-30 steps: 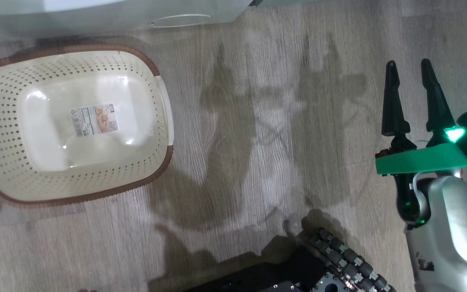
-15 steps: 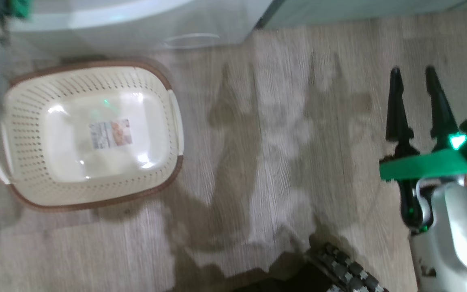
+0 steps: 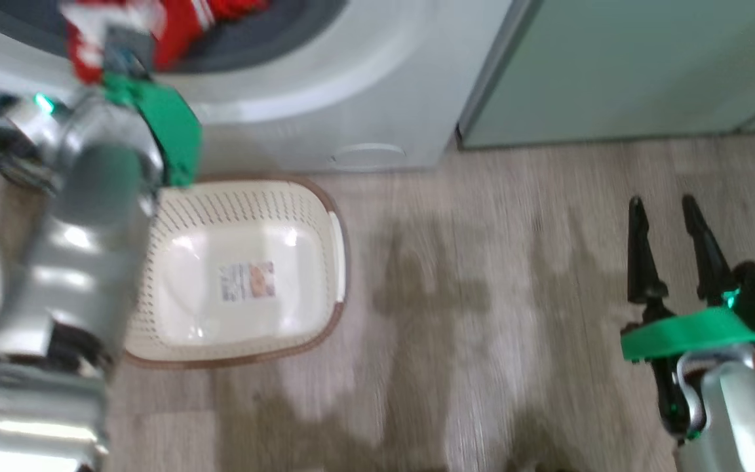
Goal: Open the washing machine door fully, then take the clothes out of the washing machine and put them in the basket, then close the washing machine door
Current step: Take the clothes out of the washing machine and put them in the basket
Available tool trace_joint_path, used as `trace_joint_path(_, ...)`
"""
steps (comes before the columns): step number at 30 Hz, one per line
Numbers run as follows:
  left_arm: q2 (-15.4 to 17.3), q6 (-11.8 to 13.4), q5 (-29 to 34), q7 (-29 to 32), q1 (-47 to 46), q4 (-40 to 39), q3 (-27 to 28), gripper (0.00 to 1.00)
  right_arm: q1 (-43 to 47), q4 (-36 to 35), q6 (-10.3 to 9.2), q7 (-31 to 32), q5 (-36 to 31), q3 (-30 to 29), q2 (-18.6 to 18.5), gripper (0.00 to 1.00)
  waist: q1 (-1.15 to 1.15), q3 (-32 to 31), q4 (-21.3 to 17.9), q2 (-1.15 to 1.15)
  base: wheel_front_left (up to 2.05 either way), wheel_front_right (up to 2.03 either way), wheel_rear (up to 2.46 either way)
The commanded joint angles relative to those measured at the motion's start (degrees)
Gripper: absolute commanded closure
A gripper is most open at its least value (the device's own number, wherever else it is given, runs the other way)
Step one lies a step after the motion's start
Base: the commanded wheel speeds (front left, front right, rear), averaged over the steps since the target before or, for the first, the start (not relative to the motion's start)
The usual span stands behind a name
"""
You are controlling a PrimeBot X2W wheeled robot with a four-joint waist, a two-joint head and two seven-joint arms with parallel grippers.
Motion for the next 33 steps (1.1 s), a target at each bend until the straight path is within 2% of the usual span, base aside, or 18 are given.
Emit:
trace_joint_path(1,1.1,-0.8,-0.9,-1.3,0.8,-1.2,0.5,1.0,1.3,-1.3,-0.04,-0.5,-0.4,1.0,-0.9,0.0,0.0,-3.8,2.3,0.0,0.0,0.0,0.0)
trace_joint_path(5,-0.2,-2.6,-2.3,-2.8,5.8,-0.9,0.4,1.0,3.0,-0.7,-0.04,-0.5,-0.3,1.2,-1.3,0.0,0.0,-6.8,3.5,0.0,0.0,0.0,0.0)
trace_joint_path(14,-1.9,-3.0,-5.4,-3.9,17.3,-0.3,0.0,1.0,5.3,-0.5,-0.04,-0.5,0.0,1.1,-1.8,0.0,0.0,-10.0,5.0,0.0,0.0,0.0,0.0)
trace_joint_path(21,-2.1,-3.5,-7.1,-2.2,23.8,0.2,-1.2,1.0,5.5,-0.7,-0.04,-0.5,0.3,1.5,-2.3,0.0,0.0,-10.1,4.9,0.0,0.0,0.0,0.0)
trace_joint_path(29,-2.1,-6.4,-11.1,1.8,29.0,-0.5,-4.6,1.0,4.8,-1.0,-0.04,-0.5,0.4,1.9,-2.6,0.0,0.0,-8.5,3.8,0.0,0.0,0.0,0.0)
trace_joint_path(33,-2.1,-6.8,-13.6,3.1,29.2,-1.5,-5.7,1.0,3.9,-1.3,-0.04,-0.5,0.4,1.8,-2.7,0.0,0.0,-6.6,3.2,0.0,0.0,0.0,0.0)
